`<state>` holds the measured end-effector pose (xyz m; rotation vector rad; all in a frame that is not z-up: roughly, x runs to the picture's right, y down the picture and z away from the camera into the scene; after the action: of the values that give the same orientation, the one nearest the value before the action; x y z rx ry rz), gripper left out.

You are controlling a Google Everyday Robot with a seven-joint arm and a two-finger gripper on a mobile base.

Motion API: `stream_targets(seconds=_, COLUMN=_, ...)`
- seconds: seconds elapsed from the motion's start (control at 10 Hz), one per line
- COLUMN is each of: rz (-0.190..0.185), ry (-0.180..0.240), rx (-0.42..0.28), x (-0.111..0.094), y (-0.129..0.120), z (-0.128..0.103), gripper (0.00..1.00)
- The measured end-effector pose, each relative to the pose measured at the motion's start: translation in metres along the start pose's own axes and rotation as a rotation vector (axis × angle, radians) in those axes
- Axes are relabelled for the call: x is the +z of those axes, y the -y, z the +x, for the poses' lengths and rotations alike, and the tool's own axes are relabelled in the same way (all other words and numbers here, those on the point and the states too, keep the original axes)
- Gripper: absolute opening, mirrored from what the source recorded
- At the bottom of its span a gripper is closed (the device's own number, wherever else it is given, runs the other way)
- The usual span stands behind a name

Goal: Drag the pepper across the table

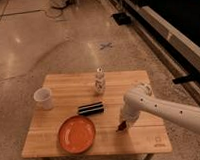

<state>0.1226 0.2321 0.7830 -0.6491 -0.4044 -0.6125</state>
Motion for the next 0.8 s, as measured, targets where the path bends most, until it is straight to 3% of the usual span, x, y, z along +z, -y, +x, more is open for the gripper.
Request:
stream_targets(seconds=0.5, rz=-0.054, ry=0.086, rx=-0.057, x=0.015, y=-0.018, z=-0.036, gripper=0.19)
stream_targets(seconds=0.8, rz=-0.075, ry=0.114, rx=-0.095, x=0.022, y=-0.018, z=-0.048, gripper=0.19)
